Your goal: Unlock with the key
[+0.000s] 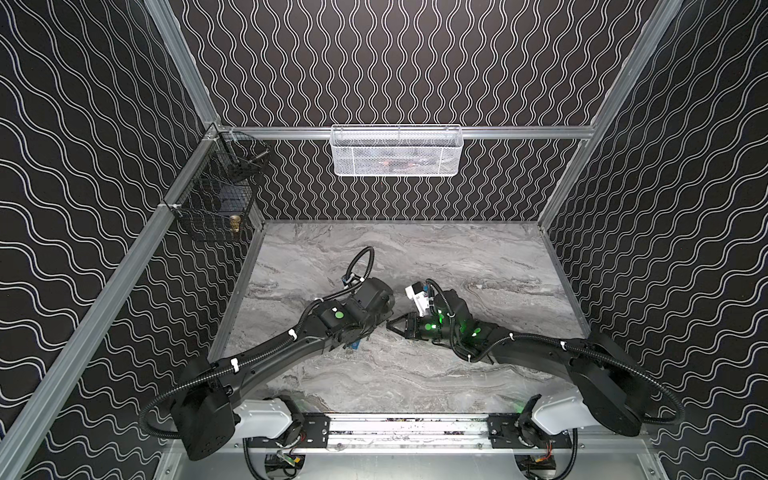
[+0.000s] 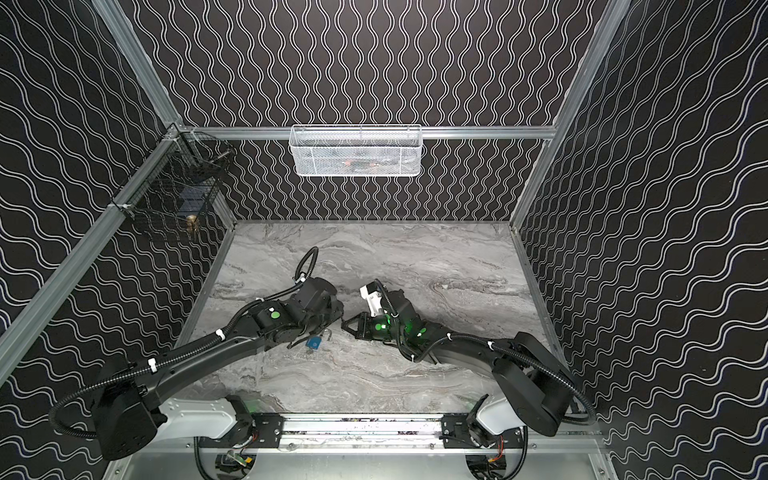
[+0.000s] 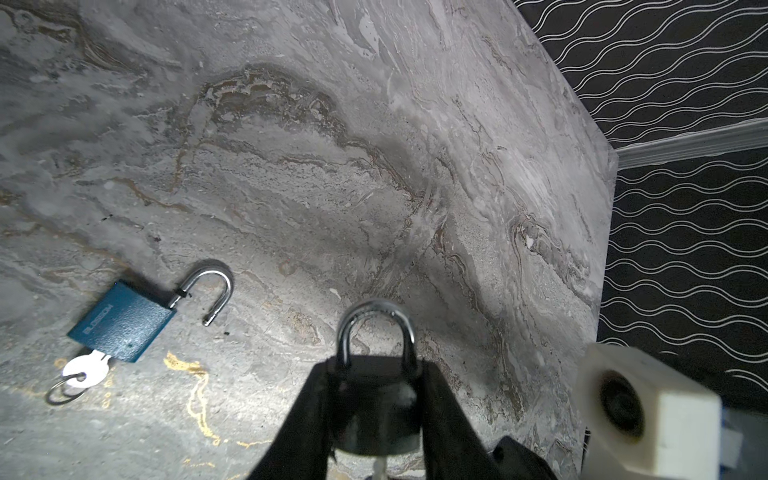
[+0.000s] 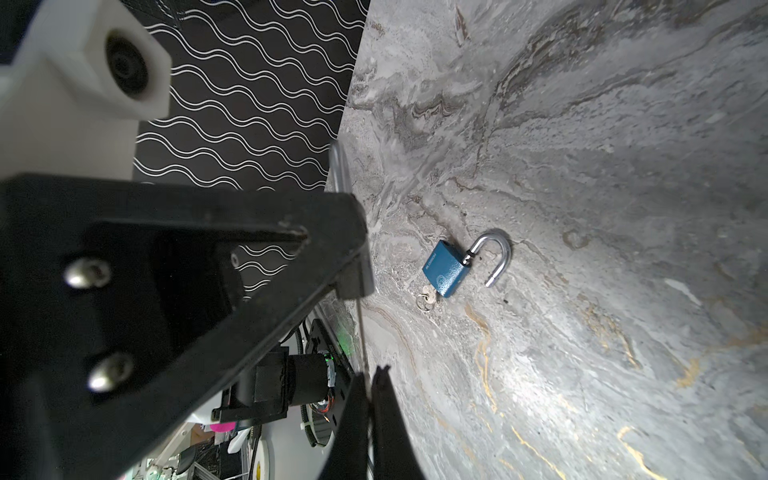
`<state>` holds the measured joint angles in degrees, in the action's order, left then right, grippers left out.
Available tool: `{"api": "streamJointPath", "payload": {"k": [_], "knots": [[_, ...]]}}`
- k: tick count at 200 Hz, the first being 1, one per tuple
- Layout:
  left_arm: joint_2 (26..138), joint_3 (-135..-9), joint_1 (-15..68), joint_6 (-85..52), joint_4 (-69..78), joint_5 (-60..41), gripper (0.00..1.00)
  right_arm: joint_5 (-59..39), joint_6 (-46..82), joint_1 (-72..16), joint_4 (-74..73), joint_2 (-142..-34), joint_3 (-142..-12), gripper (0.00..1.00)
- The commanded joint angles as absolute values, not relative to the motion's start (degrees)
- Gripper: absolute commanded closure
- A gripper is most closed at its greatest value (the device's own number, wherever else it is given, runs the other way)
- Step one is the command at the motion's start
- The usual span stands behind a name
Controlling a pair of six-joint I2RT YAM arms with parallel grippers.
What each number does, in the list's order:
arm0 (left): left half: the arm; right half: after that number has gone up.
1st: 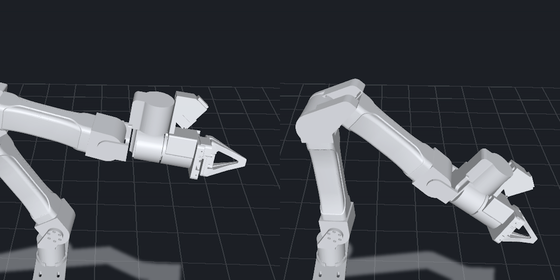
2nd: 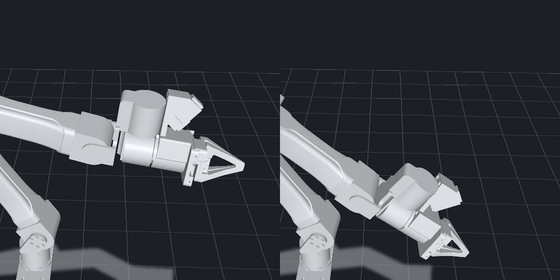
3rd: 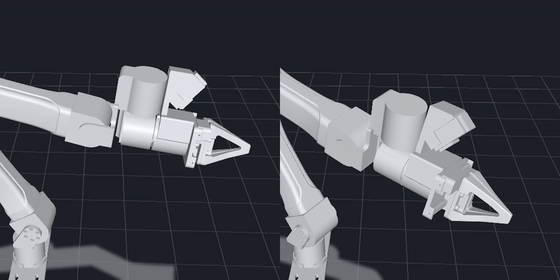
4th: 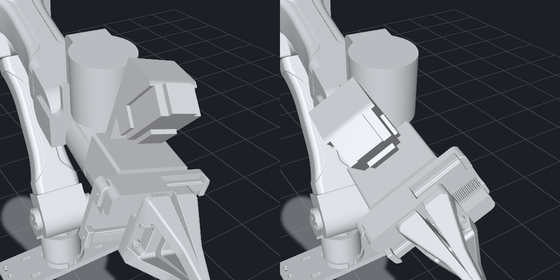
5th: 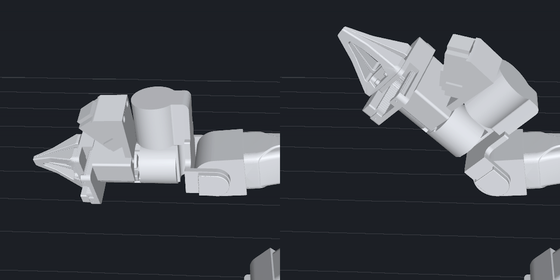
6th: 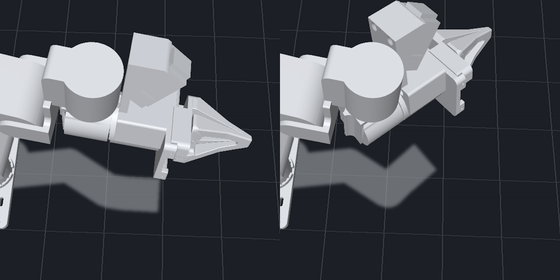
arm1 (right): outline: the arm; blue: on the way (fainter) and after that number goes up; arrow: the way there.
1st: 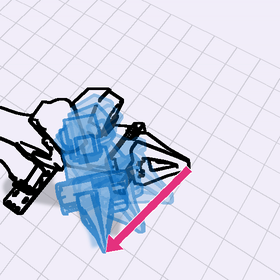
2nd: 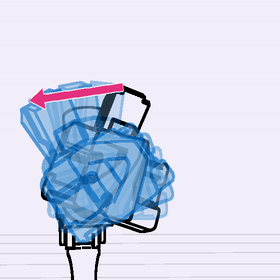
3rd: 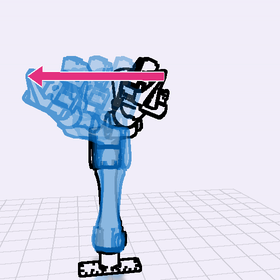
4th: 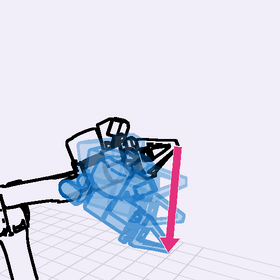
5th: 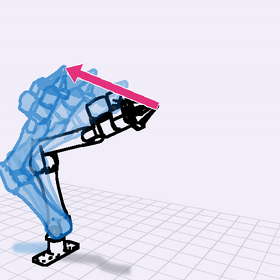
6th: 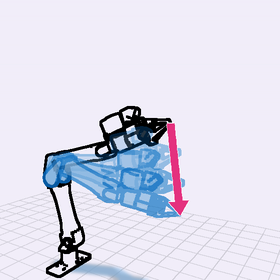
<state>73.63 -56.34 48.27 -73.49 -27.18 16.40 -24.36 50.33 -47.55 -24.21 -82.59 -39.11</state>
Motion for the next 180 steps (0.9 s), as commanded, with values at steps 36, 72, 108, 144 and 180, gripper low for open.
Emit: {"api": "streamJointPath", "payload": {"k": [36,72,108,144,180], "knots": [[73.0,-55.9,48.3,-74.9,-28.6,17.1,1.00,-21.8,49.9,-47.2,-23.9,-80.0,-40.1,1.00],[73.0,-56.0,48.3,-78.1,-26.1,14.4,1.00,-19.5,51.9,-48.2,-26.5,-79.6,-38.0,1.00],[73.2,-56.4,48.3,-79.9,-25.3,14.3,1.00,-19.2,51.7,-49.3,-26.4,-79.7,-37.8,1.00],[72.1,-57.1,48.2,-80.1,-27.0,16.2,1.00,-18.9,50.8,-49.9,-23.8,-78.4,-36.9,1.00],[71.4,-57.1,48.2,-80.3,-27.6,16.7,1.00,-18.1,50.3,-50.6,-22.9,-78.6,-37.3,1.00]]}}
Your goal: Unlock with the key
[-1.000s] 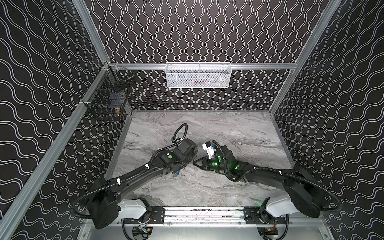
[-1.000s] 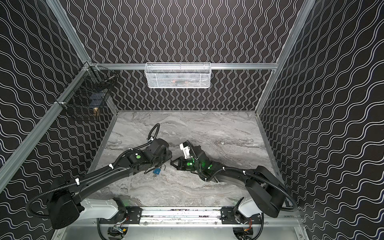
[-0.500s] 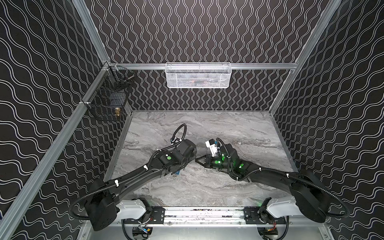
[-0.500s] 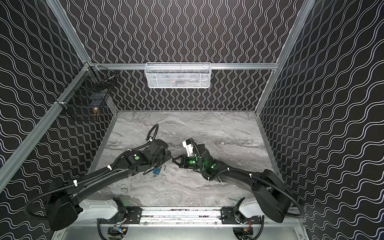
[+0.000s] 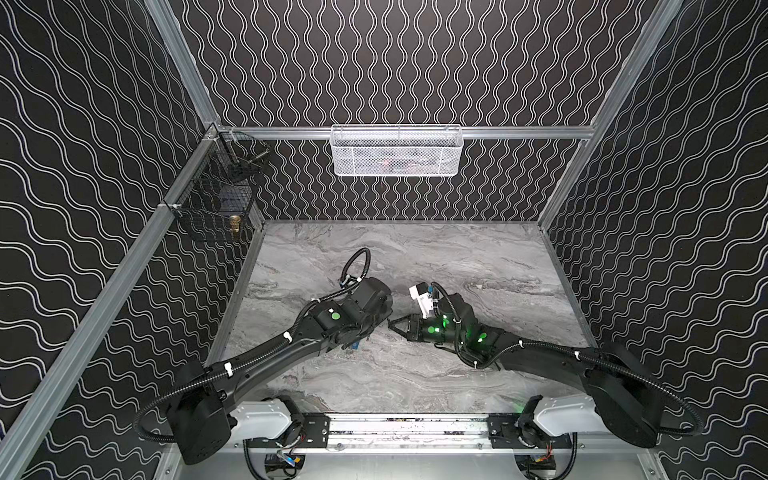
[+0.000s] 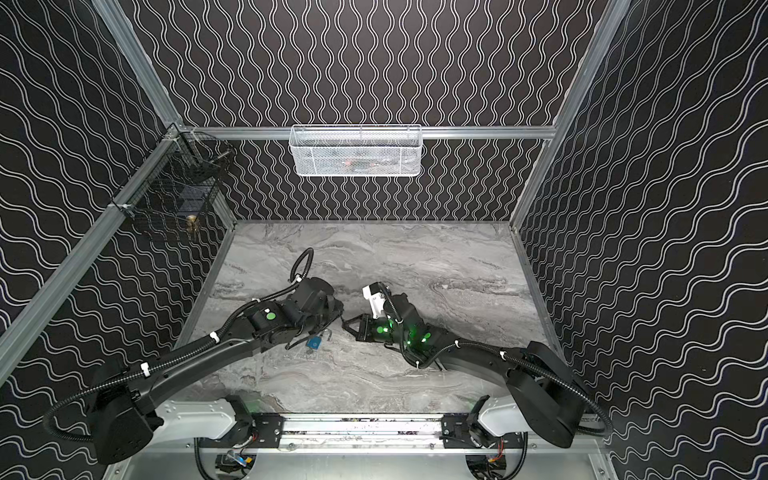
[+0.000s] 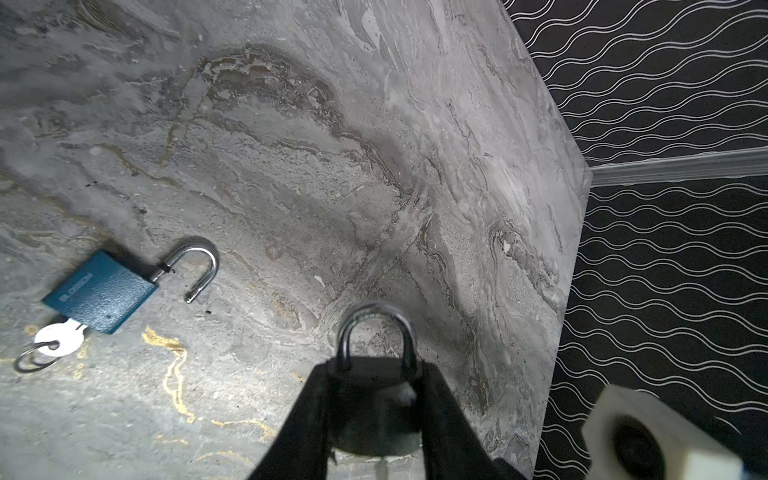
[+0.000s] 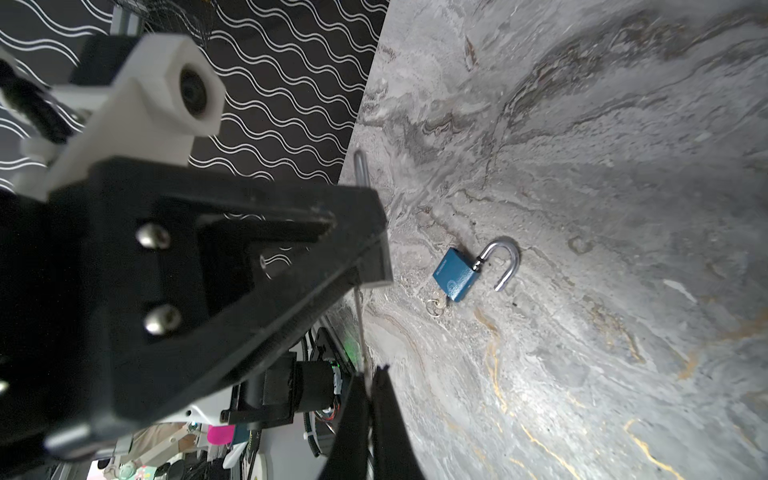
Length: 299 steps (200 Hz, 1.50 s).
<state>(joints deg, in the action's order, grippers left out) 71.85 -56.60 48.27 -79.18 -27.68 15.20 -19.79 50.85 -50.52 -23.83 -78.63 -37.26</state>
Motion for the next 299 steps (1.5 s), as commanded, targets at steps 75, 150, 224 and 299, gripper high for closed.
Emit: {"api": "streamJointPath", "payload": {"k": [75,150,224,299], "knots": [[71.5,-57.0,48.3,-80.1,-27.1,16.3,1.00,-17.1,49.7,-50.7,-22.8,-79.3,-39.6,1.00],[71.6,-57.1,48.3,-79.9,-27.3,16.7,1.00,-17.2,49.8,-50.8,-23.1,-79.9,-40.2,1.00],[71.5,-56.9,48.3,-80.2,-27.7,16.4,1.00,-16.3,50.1,-50.7,-24.5,-81.1,-40.2,1.00],[70.9,-54.5,48.3,-81.9,-24.8,12.3,1.00,-11.3,48.0,-50.8,-19.8,-79.4,-42.3,1.00]]}}
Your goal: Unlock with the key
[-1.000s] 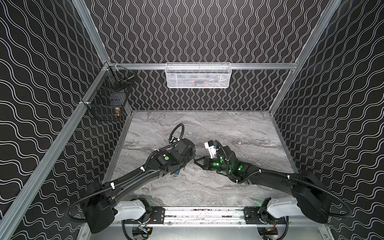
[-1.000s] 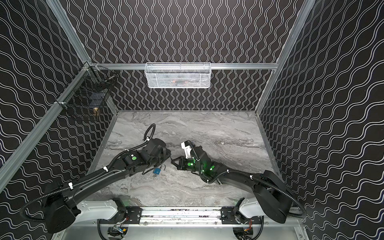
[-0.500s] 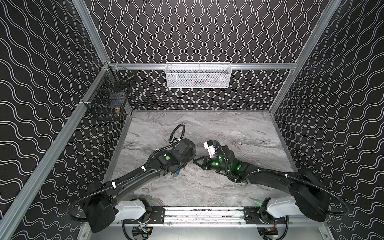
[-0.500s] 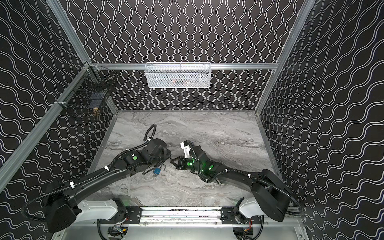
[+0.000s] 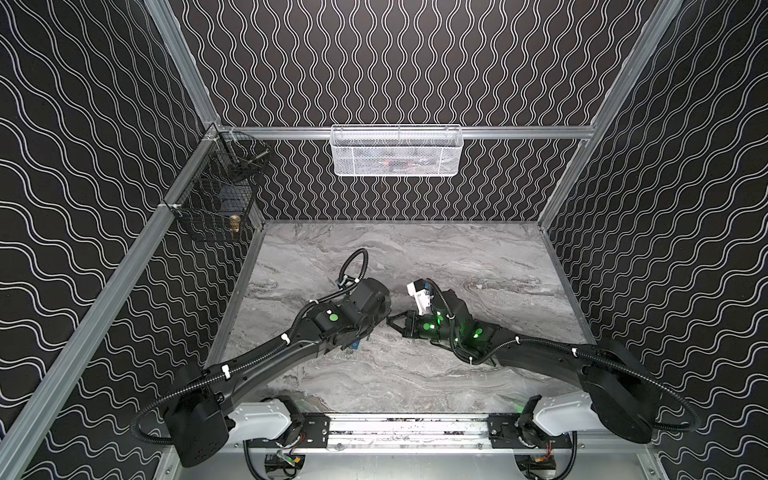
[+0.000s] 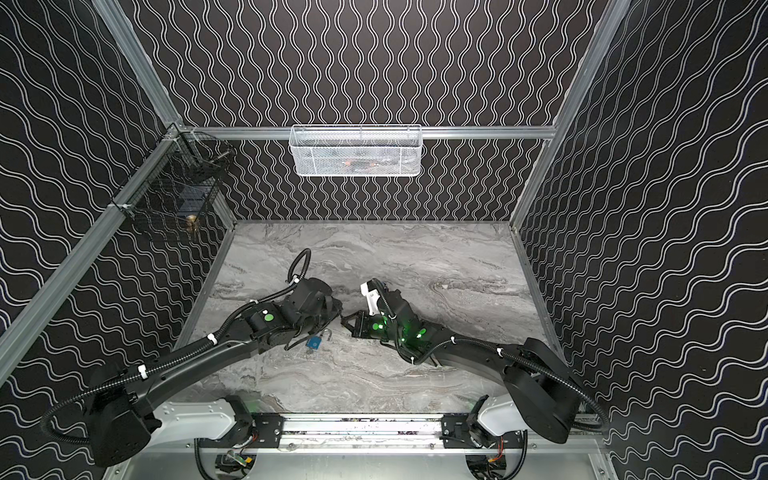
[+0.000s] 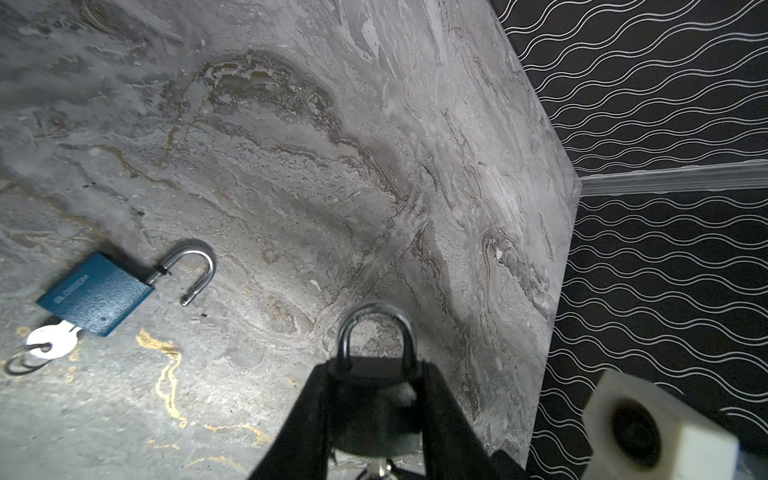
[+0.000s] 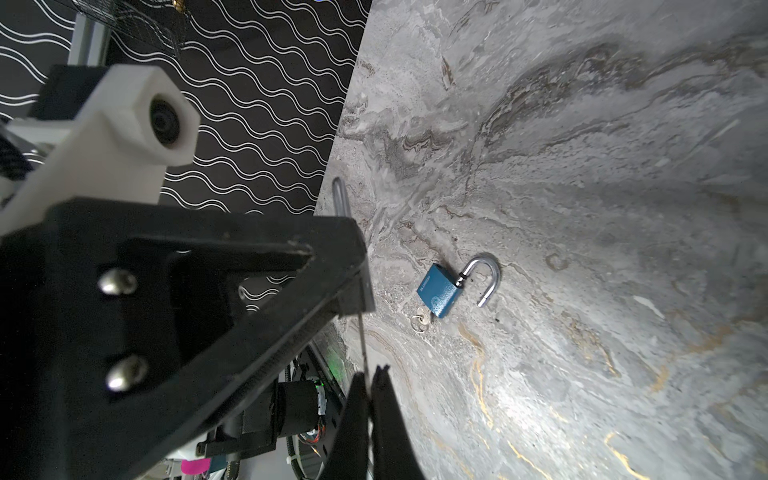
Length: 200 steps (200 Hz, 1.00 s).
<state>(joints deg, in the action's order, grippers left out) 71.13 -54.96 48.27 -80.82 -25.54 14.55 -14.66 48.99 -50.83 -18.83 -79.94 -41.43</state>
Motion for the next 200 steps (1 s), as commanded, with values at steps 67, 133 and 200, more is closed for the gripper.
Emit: {"api": "streamJointPath", "payload": {"k": [67,133,200], "knots": [[70.6,-54.3,49.9,-82.0,-22.2,8.3,1.00,-9.8,46.5,-50.7,-18.8,-80.9,-44.9,1.00],[70.6,-55.0,49.5,-81.3,-23.7,11.8,1.00,-10.9,43.9,-50.9,-18.6,-80.1,-44.5,0.97],[70.1,-56.3,48.6,-80.4,-25.6,16.0,1.00,-11.9,43.0,-51.0,-16.5,-76.5,-41.6,0.74]]}}
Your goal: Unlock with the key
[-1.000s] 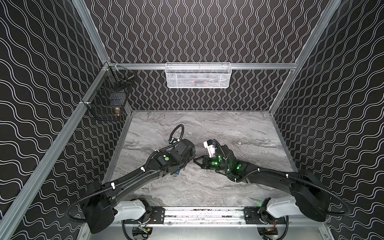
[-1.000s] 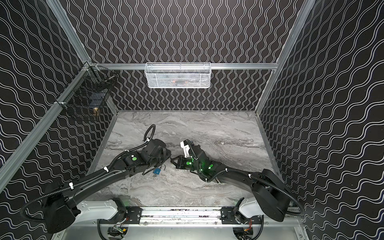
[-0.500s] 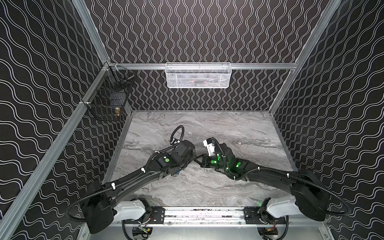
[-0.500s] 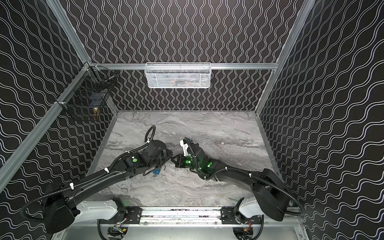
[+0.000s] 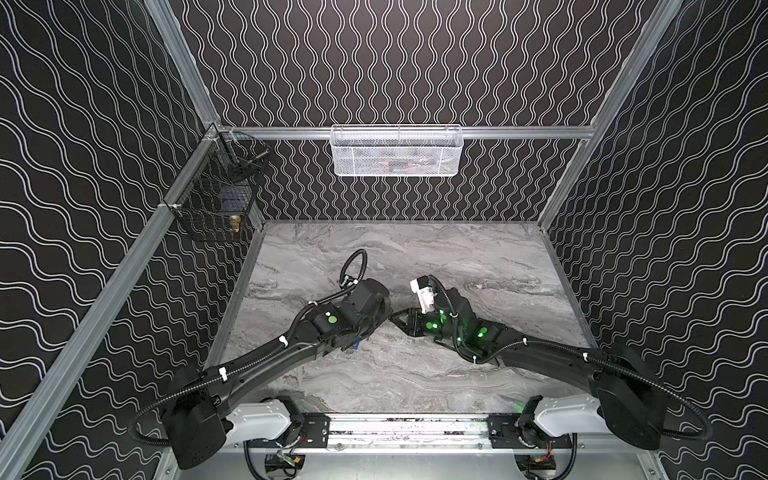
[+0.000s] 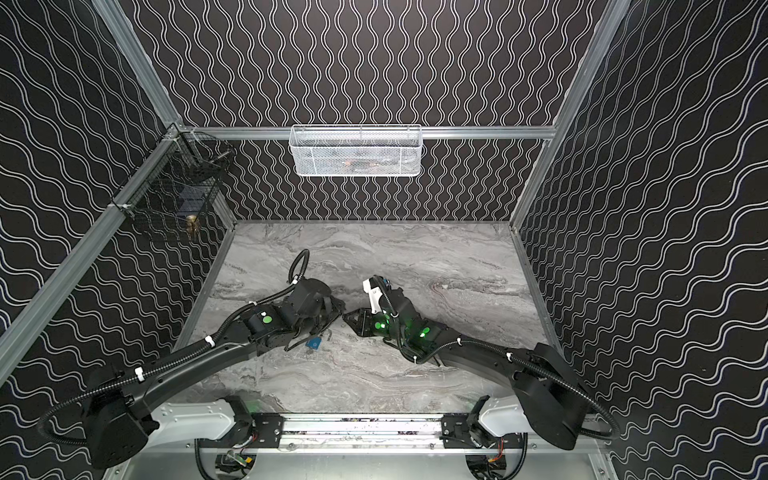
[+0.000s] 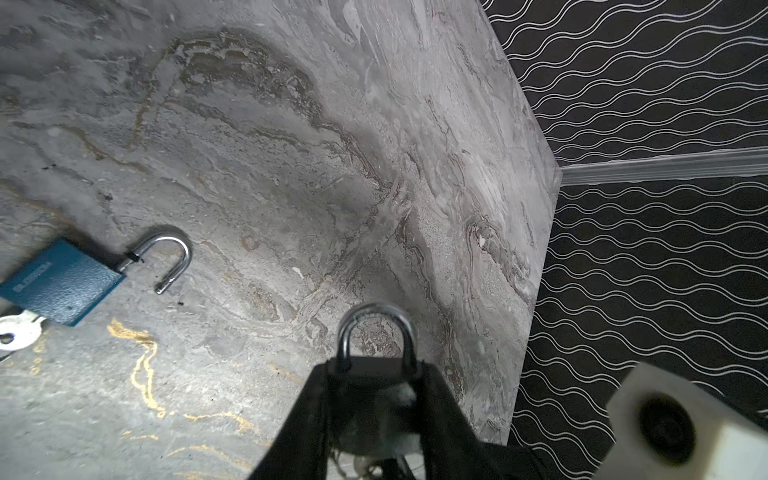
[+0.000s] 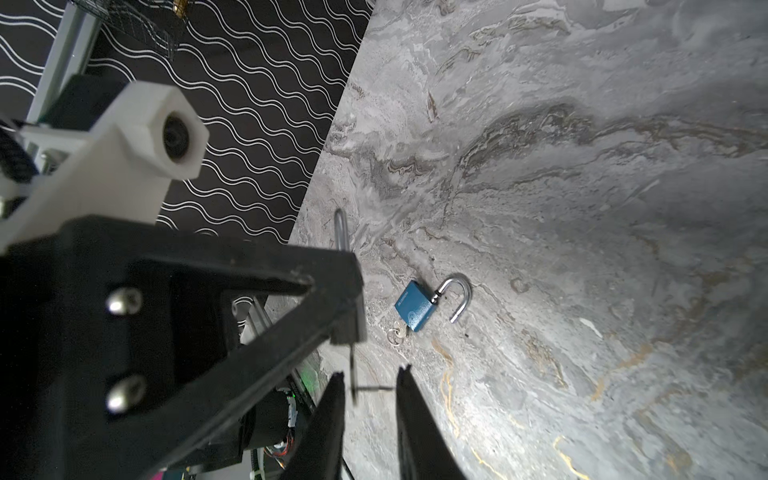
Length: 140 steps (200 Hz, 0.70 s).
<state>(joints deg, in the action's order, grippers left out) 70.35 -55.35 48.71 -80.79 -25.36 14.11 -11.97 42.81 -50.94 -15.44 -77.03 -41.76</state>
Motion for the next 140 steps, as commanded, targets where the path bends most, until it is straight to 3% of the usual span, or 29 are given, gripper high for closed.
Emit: {"api": "streamJointPath", "payload": {"k": [1,64,140], "knots": [[70.1,-56.3,48.6,-80.4,-25.6,16.0,1.00,-11.8,43.1,-51.0,-16.5,-76.5,-41.6,0.74],[70.2,-56.6,48.7,-80.3,-25.9,16.5,1.00,-14.1,47.3,-51.0,-21.8,-79.5,-41.2,0.80],[69.7,-55.2,48.7,-80.7,-24.4,14.0,1.00,-10.7,46.3,-51.0,-20.9,-79.8,-42.8,0.95]]}}
